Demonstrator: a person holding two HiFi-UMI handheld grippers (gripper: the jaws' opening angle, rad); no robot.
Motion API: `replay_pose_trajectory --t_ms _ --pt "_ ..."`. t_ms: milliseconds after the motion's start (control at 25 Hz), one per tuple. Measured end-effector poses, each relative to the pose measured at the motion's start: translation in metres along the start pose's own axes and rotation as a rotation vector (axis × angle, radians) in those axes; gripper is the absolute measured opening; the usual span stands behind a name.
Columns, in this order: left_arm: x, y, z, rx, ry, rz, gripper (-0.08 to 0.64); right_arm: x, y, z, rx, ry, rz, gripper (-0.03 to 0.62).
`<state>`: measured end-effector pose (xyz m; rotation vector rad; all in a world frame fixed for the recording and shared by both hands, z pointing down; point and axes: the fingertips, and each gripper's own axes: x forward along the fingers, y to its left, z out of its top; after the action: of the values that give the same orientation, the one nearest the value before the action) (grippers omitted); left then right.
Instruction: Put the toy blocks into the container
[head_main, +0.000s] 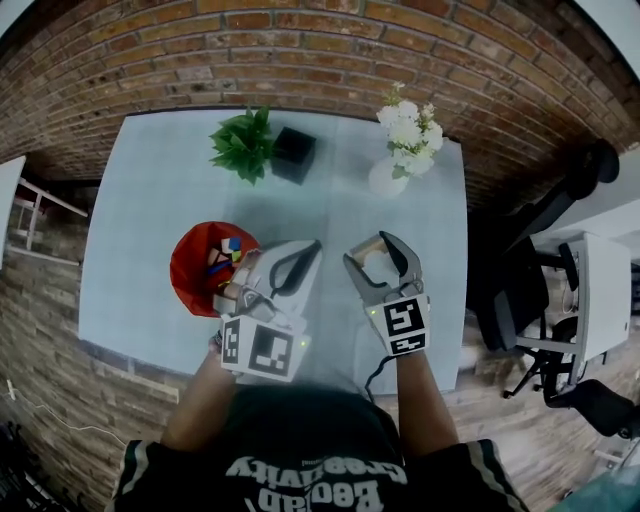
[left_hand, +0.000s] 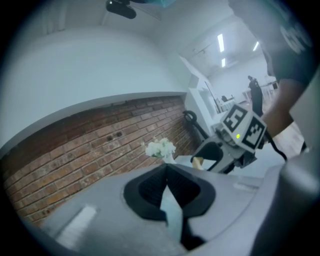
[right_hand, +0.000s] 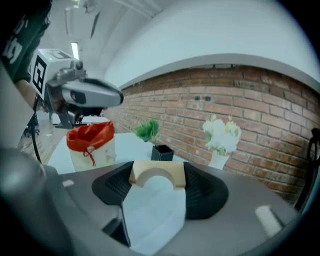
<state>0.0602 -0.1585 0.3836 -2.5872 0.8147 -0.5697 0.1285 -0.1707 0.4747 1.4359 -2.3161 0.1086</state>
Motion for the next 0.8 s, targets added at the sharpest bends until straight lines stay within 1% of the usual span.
replay_pose_trajectory --t_ms 160,280,360,400,560,680,800 --pt "-0.007 -0.002 0.019 0.016 -0.042 0.0 0.005 -0.04 0.012 0.055 -0.077 -0.138 -0.016 0.31" --pt "-0.013 -0.004 0.031 0.027 -0.068 -0.003 0.005 -0.066 0.025 0.082 -0.146 -0.214 -0.034 0.31" --pt "-0.017 -0.005 0.037 0.03 -0.081 -0.004 0.005 -0.081 0.031 0.096 -0.157 -0.261 -0.052 0.31" --pt "-0.019 -0.006 0.038 0.031 -0.087 -0.004 0.005 -0.086 0.034 0.099 -0.154 -0.27 -0.055 0.31" --pt "-0.024 -0.006 0.041 0.036 -0.097 -0.006 0.005 -0.089 0.046 0.097 -0.159 -0.247 -0.047 0.31" --pt "-0.029 -0.003 0.043 0.038 -0.1 -0.001 0.005 -0.089 0.05 0.108 -0.156 -0.272 -0.043 0.31" --pt "-0.038 0.005 0.038 0.032 -0.096 0.019 0.005 -0.083 0.06 0.117 -0.173 -0.275 -0.018 0.31"
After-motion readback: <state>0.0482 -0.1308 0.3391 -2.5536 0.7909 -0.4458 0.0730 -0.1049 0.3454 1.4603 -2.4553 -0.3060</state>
